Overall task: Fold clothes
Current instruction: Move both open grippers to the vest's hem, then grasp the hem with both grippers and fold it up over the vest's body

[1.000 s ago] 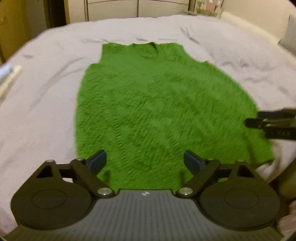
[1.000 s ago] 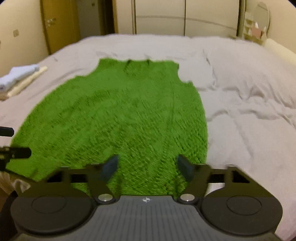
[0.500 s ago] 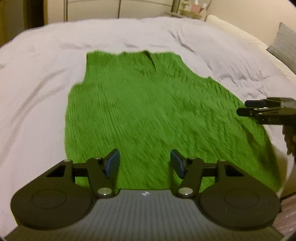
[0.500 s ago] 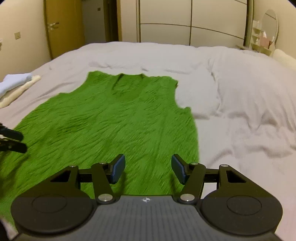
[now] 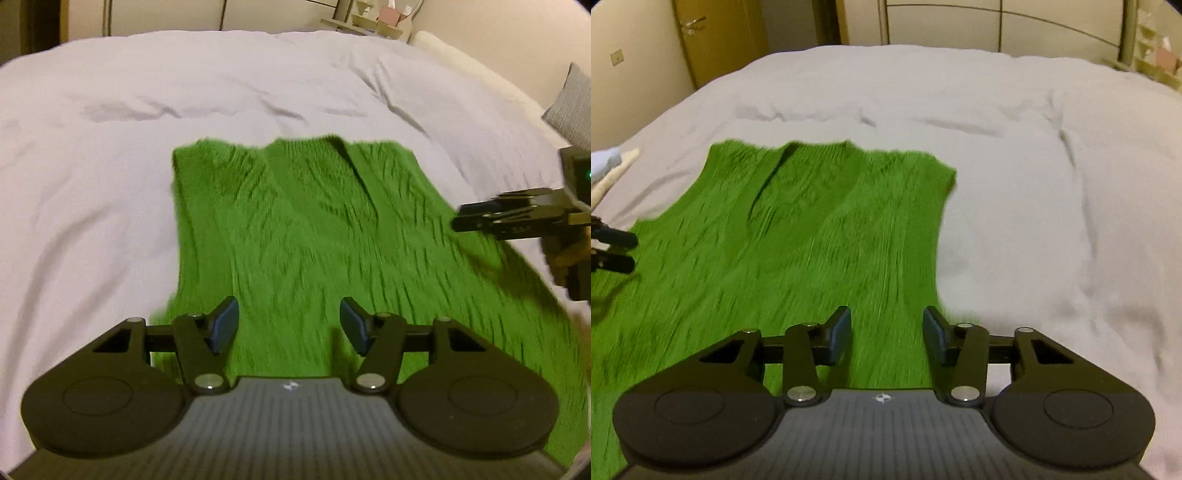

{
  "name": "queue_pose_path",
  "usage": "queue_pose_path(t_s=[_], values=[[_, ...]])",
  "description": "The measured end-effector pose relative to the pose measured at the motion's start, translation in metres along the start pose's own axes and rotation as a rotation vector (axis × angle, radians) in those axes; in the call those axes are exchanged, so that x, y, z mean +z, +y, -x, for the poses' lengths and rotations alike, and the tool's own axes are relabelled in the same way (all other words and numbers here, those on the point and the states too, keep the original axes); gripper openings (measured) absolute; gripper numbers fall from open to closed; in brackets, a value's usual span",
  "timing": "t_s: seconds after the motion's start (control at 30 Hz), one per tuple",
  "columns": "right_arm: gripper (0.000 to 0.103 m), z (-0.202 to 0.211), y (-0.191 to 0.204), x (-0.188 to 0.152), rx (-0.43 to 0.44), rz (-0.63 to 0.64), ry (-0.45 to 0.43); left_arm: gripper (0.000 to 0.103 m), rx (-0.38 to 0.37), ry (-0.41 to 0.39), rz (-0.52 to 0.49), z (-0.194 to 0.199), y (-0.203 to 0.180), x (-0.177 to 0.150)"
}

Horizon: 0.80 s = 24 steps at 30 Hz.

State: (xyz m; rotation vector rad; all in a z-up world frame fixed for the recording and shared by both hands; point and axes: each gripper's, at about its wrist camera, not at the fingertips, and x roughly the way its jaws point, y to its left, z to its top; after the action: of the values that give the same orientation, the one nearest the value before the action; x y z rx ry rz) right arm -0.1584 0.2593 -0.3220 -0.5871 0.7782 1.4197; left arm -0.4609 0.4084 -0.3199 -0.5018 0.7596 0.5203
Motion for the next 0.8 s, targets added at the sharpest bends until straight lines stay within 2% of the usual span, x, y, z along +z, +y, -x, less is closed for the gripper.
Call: queue_pose_path(t_s=[0.13,0.23,0.3,0.37,0.5,0.53,0.57,0.6,0.63,0.7,0.77,0.8], values=[[0.045,-0.027,-0.012,0.039,0.013,0.01,-0.042,0.058,-0.008,-0.004,0.04,-0.026,0.027,0.036],[0.048,-0.039,-0.03,0.063,0.021,-0.033,-0.094,0.062,-0.009,-0.011,0.103,-0.04,0.051,0.056],[0.055,-0.048,-0.043,0.073,0.027,-0.06,-0.104,0.07,-0.009,-0.026,0.142,-0.046,0.065,0.064],[0.055,-0.058,-0.055,0.077,0.048,-0.093,-0.099,0.075,-0.022,-0.038,0.182,-0.052,0.077,0.07],[0.059,-0.083,-0.077,0.08,0.148,-0.176,-0.08,0.073,-0.093,-0.036,0.28,-0.072,0.095,0.08],[0.059,-0.088,-0.08,0.08,0.173,-0.198,-0.081,0.071,-0.116,-0.033,0.3,-0.078,0.097,0.082],[0.059,-0.09,-0.081,0.079,0.185,-0.21,-0.081,0.056,-0.125,-0.03,0.306,-0.081,0.096,0.084],[0.045,-0.094,-0.082,0.08,0.204,-0.216,-0.078,0.026,-0.124,-0.028,0.292,-0.081,0.093,0.084],[0.027,-0.095,-0.081,0.08,0.221,-0.208,-0.083,0.014,-0.132,-0.027,0.28,-0.079,0.091,0.084],[0.014,-0.086,-0.077,0.079,0.228,-0.187,-0.105,0.014,-0.159,-0.042,0.264,-0.066,0.087,0.081],[0.011,-0.065,-0.074,0.074,0.236,-0.169,-0.146,0.013,-0.177,-0.087,0.246,-0.036,0.081,0.074],[0.011,-0.051,-0.073,0.071,0.243,-0.161,-0.171,0.008,-0.185,-0.11,0.241,-0.02,0.077,0.071]])
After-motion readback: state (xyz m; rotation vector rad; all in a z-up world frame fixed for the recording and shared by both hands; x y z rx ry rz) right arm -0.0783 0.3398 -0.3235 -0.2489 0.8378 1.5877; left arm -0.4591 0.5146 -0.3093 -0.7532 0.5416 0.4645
